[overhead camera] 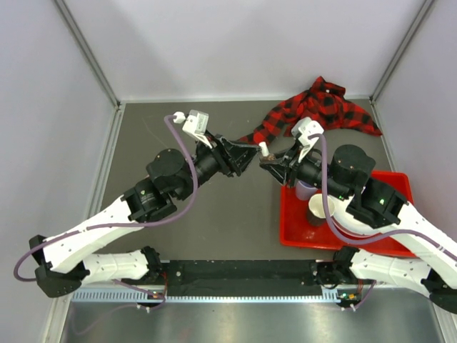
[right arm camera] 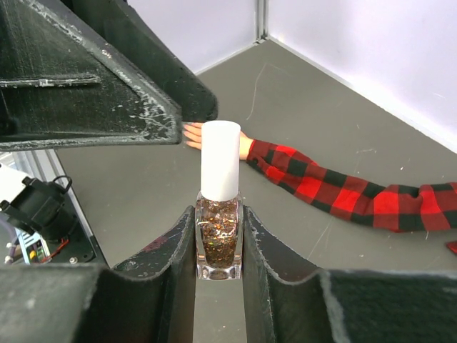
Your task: Paint the nails
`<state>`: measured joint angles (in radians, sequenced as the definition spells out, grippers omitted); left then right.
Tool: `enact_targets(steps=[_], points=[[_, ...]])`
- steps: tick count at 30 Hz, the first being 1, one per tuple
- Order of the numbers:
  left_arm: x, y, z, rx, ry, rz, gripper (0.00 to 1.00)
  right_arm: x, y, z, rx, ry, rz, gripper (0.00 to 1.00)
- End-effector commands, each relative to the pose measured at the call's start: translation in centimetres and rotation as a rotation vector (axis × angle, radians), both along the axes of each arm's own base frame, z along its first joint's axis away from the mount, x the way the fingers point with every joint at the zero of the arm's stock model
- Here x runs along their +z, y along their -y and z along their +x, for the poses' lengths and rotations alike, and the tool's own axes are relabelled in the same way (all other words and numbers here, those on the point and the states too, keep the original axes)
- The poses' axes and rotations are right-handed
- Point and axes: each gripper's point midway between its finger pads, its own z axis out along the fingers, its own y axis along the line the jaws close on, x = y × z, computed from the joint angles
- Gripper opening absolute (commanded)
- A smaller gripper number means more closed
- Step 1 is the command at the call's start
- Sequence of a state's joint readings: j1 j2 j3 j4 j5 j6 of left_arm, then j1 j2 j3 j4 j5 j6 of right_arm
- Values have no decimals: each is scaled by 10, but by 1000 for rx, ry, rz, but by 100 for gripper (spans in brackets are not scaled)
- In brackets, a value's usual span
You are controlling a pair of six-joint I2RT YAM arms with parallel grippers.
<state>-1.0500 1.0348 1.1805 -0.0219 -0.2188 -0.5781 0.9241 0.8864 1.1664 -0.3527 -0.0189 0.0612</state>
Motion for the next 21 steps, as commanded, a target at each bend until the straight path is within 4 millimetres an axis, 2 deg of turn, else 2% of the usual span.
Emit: enact_targets(steps=[1, 5, 9, 13, 16, 17, 21], points=[[35, 9, -1, -26, 51, -97, 54, 25, 5, 2, -21, 54, 56, 0], [35, 18, -4, -63, 53, -94, 54, 26, 4, 2, -16, 52, 61, 0], [31, 21, -3, -67, 50, -85, 45, 28, 4, 0, -7, 50, 69, 0], [30, 25, -5, -88, 59, -92, 42, 29, 2, -1, 0, 46, 77, 0], [31, 28, -11, -123, 74, -95, 31, 31, 2, -4, 9, 44, 90, 0], [30, 29, -13, -135, 79, -93, 21, 32, 2, -4, 14, 44, 94, 0], [29, 37, -31, -249, 122, -89, 4, 42, 1, -13, 52, 55, 136, 0]])
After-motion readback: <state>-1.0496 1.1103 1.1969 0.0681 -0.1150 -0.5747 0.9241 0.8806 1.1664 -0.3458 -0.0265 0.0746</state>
